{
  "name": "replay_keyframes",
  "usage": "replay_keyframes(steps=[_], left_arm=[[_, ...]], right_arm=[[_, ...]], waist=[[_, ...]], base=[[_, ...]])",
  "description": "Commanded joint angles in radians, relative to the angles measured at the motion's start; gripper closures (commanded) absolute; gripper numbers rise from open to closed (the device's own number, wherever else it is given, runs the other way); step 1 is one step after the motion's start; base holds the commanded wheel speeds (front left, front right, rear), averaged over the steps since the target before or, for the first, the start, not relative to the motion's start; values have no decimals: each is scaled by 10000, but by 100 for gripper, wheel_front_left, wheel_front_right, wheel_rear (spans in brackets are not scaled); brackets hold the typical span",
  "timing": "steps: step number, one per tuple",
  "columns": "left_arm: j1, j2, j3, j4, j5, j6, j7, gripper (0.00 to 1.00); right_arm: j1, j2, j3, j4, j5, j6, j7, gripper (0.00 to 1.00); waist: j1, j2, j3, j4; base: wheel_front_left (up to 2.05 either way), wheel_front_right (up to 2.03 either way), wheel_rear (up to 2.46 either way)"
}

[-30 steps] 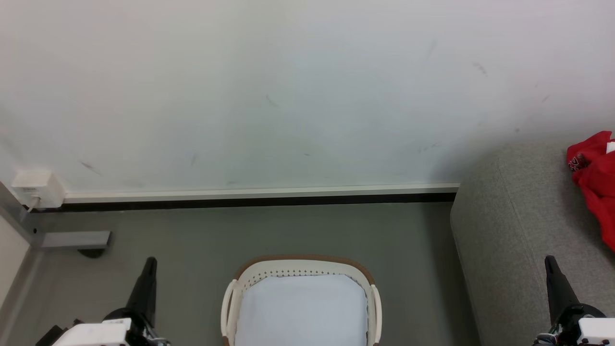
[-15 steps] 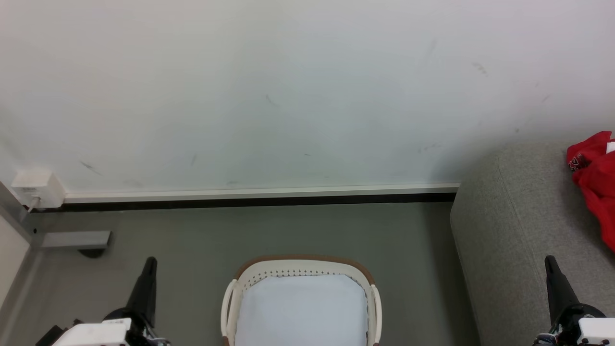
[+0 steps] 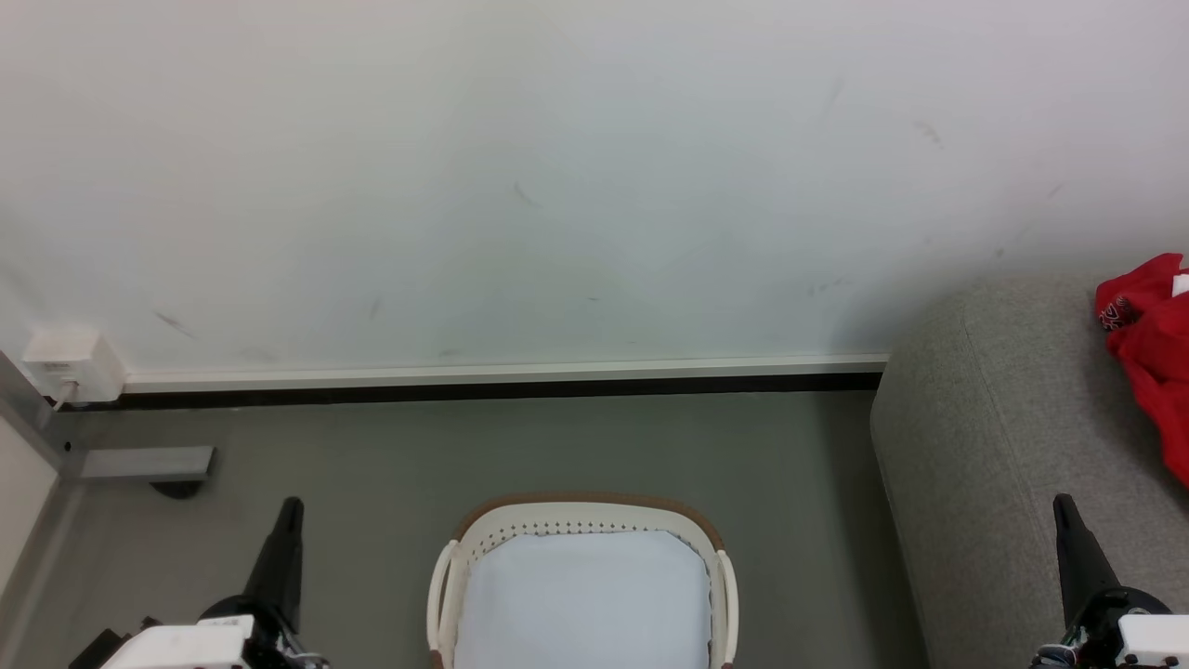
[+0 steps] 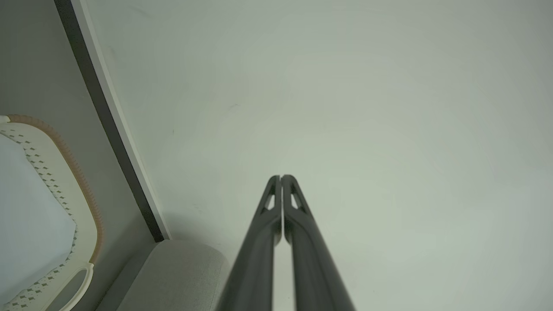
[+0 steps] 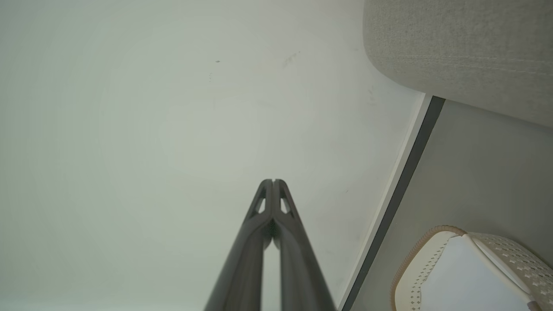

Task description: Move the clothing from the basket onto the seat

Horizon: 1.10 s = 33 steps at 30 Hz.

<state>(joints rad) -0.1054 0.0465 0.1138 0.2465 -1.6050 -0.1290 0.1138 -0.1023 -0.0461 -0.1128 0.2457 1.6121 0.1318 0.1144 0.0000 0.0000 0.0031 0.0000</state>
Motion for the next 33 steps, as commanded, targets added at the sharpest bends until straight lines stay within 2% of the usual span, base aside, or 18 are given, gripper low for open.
replay_keyframes(steps=[1, 33], left_arm=[[-82, 71, 20, -30, -145, -43, 38, 100], [-82, 71, 19, -31, -146, -43, 37, 100]], right_arm=[[-125, -78, -37, -41, 19, -21, 27, 100], [-125, -79, -36, -41, 19, -21, 26, 100]], waist=[[0, 0, 0, 0], [0, 0, 0, 0]], base=[[0, 0, 0], [0, 0, 0]])
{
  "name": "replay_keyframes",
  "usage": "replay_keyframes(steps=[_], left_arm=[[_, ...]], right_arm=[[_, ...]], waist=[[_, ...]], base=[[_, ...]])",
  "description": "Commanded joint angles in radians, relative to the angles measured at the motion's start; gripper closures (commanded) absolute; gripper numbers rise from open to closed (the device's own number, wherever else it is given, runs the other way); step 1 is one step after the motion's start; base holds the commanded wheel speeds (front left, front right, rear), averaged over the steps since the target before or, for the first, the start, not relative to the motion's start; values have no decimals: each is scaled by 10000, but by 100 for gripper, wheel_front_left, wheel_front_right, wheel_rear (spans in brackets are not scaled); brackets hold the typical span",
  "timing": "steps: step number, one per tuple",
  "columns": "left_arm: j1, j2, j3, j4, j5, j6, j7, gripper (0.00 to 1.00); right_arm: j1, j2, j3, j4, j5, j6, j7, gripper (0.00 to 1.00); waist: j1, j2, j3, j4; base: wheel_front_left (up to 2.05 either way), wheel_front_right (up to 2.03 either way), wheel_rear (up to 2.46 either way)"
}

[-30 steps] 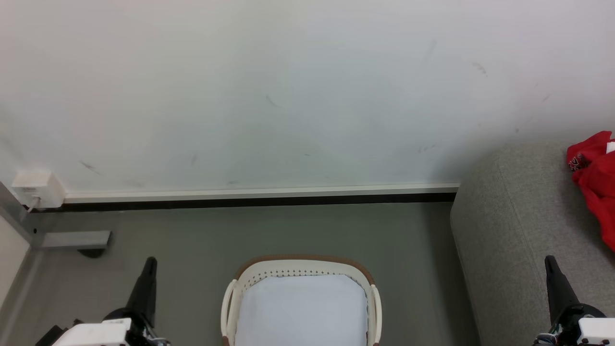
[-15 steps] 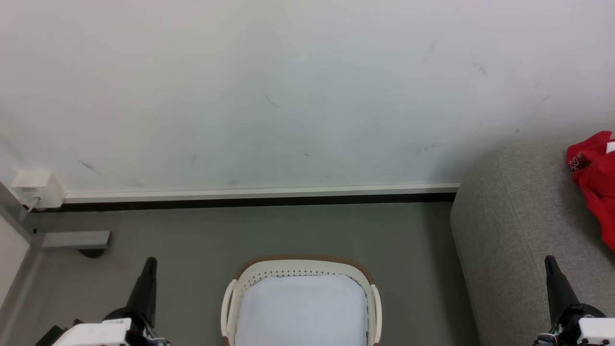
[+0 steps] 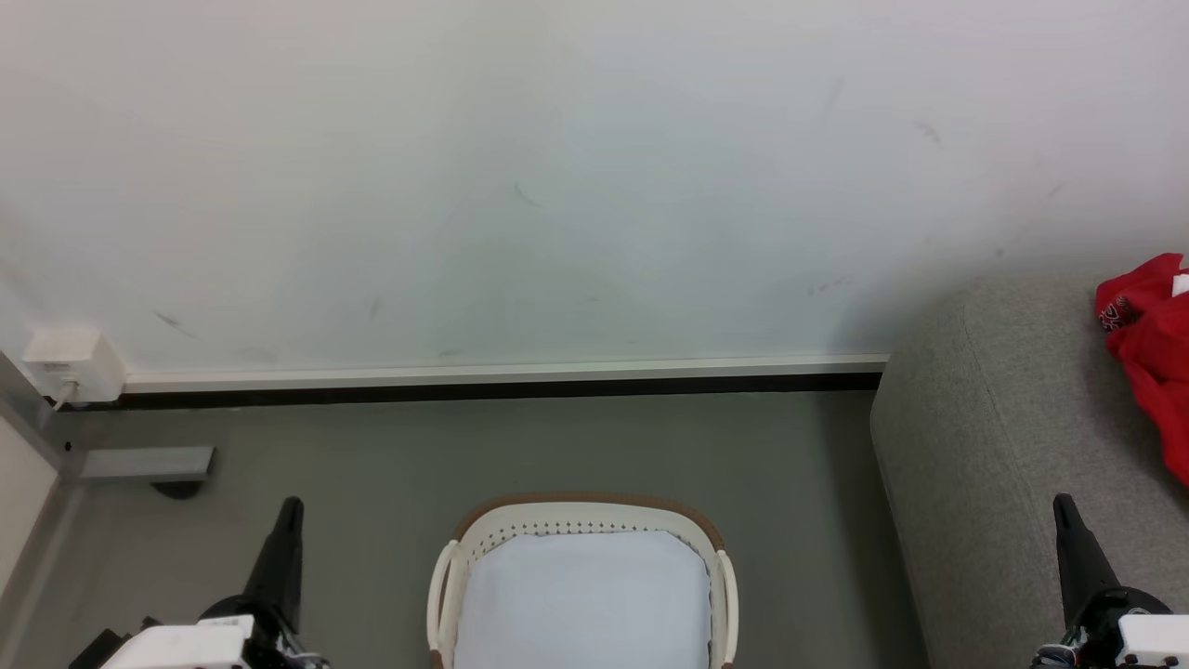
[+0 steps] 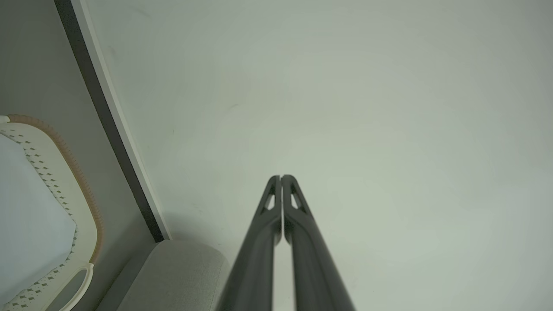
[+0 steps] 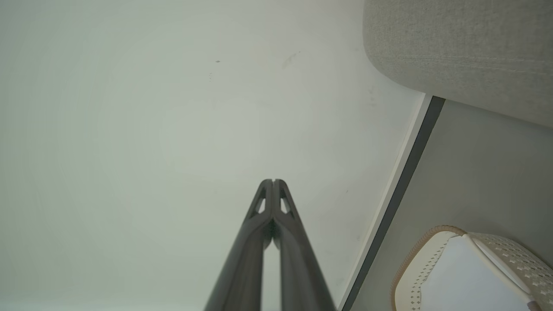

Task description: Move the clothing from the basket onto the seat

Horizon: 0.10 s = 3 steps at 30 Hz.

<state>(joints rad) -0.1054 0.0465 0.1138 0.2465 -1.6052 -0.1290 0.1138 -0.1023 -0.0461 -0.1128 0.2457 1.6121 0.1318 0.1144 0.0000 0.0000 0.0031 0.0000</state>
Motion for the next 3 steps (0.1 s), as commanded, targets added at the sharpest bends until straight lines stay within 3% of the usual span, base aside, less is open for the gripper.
replay_keyframes(steps=[1, 3], left_arm=[[-82, 71, 19, -31, -145, -43, 37, 100], [-82, 71, 19, -31, -144, -43, 37, 100]], right_arm=[[-124, -79, -36, -41, 19, -21, 26, 100], [-124, -79, -36, -41, 19, -21, 26, 100]], waist=[[0, 0, 0, 0], [0, 0, 0, 0]], base=[[0, 0, 0], [0, 0, 0]])
